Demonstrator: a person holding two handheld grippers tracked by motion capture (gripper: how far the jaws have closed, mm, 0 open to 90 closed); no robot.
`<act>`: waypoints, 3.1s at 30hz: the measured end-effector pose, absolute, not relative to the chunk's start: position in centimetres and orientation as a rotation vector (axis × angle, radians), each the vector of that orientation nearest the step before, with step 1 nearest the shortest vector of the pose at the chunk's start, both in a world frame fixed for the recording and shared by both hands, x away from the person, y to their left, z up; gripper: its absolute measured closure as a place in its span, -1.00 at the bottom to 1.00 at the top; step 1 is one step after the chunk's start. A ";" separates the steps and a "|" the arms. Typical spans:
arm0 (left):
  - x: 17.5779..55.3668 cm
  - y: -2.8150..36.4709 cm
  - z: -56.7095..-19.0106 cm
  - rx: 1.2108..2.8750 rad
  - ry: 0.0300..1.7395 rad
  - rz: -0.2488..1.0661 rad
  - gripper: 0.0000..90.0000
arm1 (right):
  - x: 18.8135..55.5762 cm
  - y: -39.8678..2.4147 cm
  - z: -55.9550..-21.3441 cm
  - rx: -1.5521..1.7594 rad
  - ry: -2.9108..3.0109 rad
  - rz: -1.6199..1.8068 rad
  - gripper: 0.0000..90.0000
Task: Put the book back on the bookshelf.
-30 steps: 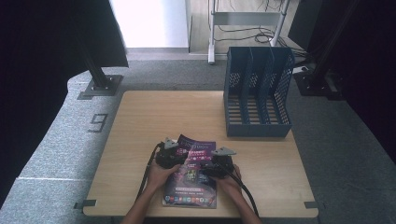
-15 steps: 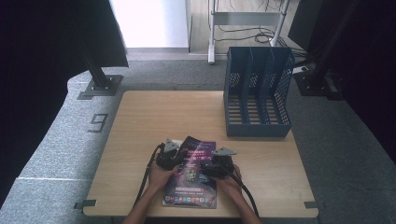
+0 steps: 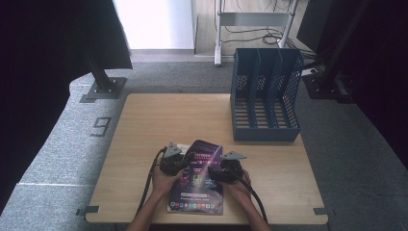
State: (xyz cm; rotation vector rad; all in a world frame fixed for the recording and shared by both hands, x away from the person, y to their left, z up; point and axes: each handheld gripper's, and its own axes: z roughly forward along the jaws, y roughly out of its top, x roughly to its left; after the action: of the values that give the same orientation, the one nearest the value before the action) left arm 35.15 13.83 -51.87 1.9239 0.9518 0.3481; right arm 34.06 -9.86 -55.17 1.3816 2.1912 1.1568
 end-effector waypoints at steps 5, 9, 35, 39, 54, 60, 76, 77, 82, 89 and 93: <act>34.9 13.7 -51.6 1.916 0.945 0.352 0.93 | 34.1 -10.8 -54.6 1.409 2.149 1.211 -0.49; 34.7 13.4 -51.2 1.919 0.926 0.365 0.93 | 34.2 -11.2 -54.3 1.412 2.139 1.229 -0.49; 32.6 12.9 -47.9 1.889 0.806 0.408 0.93 | 34.0 -12.3 -53.1 1.353 2.111 1.334 -0.52; 32.4 12.8 -47.5 1.883 0.786 0.404 0.93 | 34.1 -12.3 -53.1 1.352 2.109 1.345 -0.54; 31.7 12.4 -46.8 1.870 0.749 0.394 0.93 | 34.1 -12.3 -53.1 1.335 2.142 1.391 -0.54; 31.8 12.4 -47.0 1.876 0.762 0.400 0.93 | 34.1 -12.1 -53.3 1.341 2.167 1.398 -0.52; 33.5 12.8 -49.2 1.913 0.859 0.387 0.92 | 34.0 -12.0 -53.3 1.349 2.157 1.363 -0.41; 33.5 12.8 -49.3 1.915 0.862 0.387 0.92 | 34.0 -12.0 -53.3 1.349 2.157 1.363 -0.41; 33.9 12.8 -50.0 1.928 0.891 0.386 0.91 | 33.9 -12.0 -53.2 1.340 2.158 1.368 -0.40; 34.6 12.8 -50.8 1.950 0.919 0.376 0.91 | 33.8 -11.9 -53.0 1.339 2.153 1.382 -0.39; 34.9 12.9 -51.3 1.958 0.935 0.367 0.91 | 33.8 -11.9 -53.0 1.342 2.152 1.397 -0.38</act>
State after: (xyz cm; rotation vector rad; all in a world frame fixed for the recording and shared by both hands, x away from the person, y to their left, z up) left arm 34.89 12.88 -51.29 1.9579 0.9355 0.3671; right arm 33.82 -11.90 -53.01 1.3422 2.1519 1.3971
